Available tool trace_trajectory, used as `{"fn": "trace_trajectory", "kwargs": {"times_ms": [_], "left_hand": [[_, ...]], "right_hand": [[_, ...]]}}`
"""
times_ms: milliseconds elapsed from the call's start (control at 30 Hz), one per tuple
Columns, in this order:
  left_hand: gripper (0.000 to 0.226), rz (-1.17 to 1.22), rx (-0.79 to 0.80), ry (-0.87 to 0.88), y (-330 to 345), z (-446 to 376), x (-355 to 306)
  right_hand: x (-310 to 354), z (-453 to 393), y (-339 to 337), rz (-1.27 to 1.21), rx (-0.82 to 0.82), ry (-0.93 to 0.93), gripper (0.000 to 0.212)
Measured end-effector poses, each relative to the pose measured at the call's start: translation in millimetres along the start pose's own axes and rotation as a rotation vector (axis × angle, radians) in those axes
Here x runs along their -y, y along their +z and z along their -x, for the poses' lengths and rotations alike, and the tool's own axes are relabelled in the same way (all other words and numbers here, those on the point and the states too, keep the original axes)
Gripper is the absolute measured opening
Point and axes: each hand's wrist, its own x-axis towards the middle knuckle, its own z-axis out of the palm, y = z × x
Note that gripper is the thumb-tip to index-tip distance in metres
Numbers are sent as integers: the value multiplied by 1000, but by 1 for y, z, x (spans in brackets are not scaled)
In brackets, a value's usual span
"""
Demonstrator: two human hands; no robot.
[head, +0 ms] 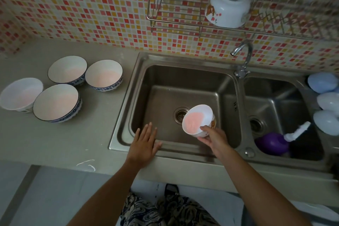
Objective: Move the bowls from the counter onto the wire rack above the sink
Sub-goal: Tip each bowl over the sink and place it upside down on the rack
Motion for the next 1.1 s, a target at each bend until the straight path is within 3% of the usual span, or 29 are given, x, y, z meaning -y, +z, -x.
{"fn": "trace_trajectory", "kwargs": {"times_ms": [233, 433, 633, 933, 1100], "left_hand": [[75, 23, 36, 3, -3, -3, 0], [95, 87, 74, -31, -2, -6, 1], [98, 88, 87, -43, -4, -5, -1], [97, 103, 88, -45, -6, -4, -2], [97, 99, 77, -52, -6, -3, -3]], "right_hand": [[-2, -25, -1, 124, -83, -77, 60], [-3, -33, 4, 311, -115, -200, 70], [-2, -31, 9, 710, -207, -452, 81], [-4, -18, 14, 1065, -138, -789, 81], [-13, -25, 0, 1517, -96, -1048, 77]]}}
